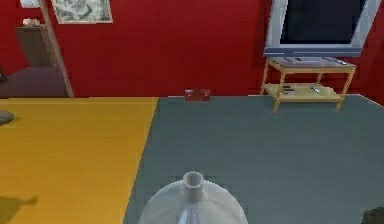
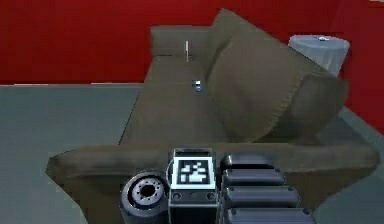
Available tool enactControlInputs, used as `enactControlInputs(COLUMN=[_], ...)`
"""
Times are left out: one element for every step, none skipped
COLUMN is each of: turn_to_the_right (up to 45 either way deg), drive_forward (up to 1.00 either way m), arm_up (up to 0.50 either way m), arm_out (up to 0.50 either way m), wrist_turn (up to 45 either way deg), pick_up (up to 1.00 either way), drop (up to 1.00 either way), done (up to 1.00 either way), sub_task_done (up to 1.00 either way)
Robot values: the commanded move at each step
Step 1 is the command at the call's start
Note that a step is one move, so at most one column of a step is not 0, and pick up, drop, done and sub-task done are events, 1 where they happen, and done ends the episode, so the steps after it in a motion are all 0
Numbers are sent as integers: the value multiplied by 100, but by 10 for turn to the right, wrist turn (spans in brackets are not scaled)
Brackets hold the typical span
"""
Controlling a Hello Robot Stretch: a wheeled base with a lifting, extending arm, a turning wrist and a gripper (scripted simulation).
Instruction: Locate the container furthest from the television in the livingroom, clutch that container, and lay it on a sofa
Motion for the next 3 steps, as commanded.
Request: enactControlInputs(turn_to_the_right=[0,180,0], drive_forward=[20,0,70], arm_up=[0,0,0], arm_out=[0,0,0], wrist_turn=[0,0,0], pick_up=[0,0,0], drop=[0,0,0], done=[0,0,0], sub_task_done=[0,0,0])
